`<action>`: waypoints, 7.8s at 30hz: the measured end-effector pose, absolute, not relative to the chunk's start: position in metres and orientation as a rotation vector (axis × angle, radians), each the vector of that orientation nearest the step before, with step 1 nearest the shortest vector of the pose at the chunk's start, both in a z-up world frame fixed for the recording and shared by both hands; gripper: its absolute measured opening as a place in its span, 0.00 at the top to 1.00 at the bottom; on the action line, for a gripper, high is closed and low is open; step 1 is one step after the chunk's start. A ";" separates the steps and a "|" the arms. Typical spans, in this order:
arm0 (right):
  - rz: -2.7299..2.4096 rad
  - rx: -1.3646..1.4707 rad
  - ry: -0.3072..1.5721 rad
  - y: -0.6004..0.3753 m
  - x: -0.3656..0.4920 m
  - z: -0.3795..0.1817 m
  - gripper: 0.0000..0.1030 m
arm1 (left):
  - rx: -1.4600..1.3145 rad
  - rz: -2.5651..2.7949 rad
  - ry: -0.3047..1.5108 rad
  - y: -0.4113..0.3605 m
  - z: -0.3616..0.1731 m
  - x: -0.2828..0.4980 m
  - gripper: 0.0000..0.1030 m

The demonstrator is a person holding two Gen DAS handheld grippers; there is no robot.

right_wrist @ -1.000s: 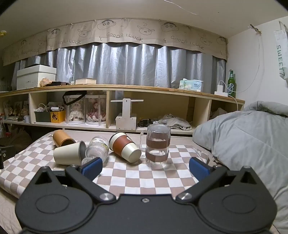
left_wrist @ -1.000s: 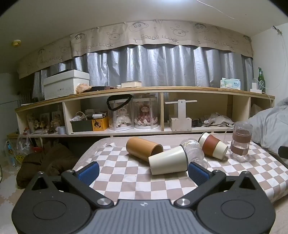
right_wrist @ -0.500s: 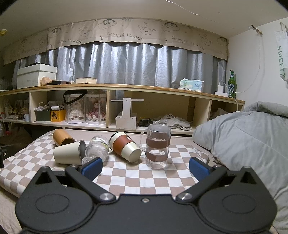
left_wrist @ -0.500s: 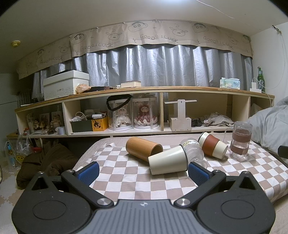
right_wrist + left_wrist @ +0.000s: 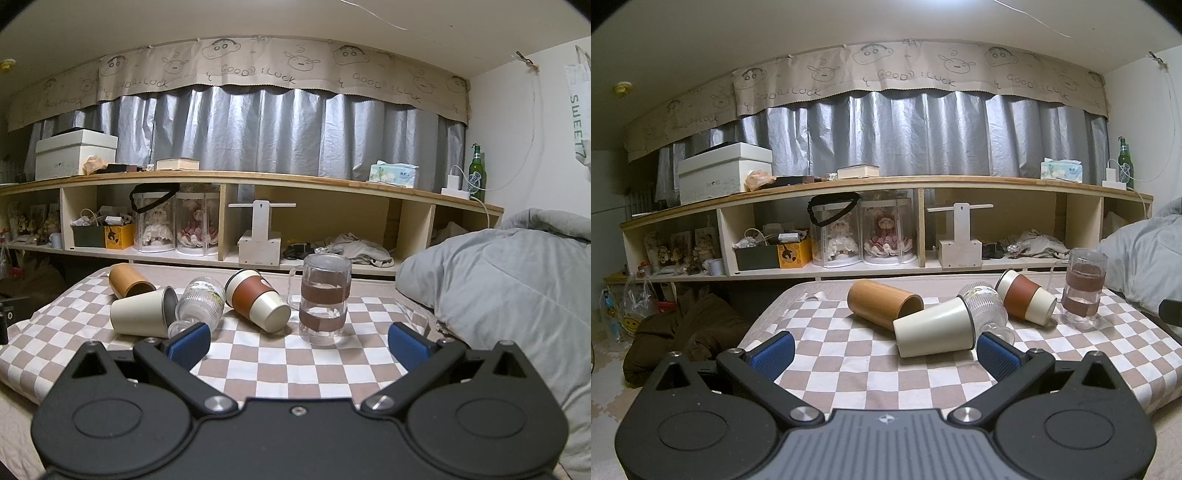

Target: Flip cup upright

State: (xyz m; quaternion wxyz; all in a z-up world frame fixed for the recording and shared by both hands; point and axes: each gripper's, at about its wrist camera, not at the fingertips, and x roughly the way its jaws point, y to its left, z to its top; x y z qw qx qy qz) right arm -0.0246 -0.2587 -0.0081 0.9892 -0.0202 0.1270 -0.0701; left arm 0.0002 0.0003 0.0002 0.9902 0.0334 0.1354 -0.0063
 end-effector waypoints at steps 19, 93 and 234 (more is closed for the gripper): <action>-0.141 -0.042 0.256 -0.259 -0.025 -0.009 0.00 | 0.068 -0.012 0.273 0.000 0.000 0.000 0.00; -0.124 -0.075 0.334 -0.301 0.117 0.028 0.00 | 0.063 -0.068 0.345 -0.009 -0.009 0.009 0.00; 0.012 -0.001 0.655 -0.439 0.125 0.014 0.26 | 0.150 -0.695 0.399 -0.347 -0.103 0.137 0.33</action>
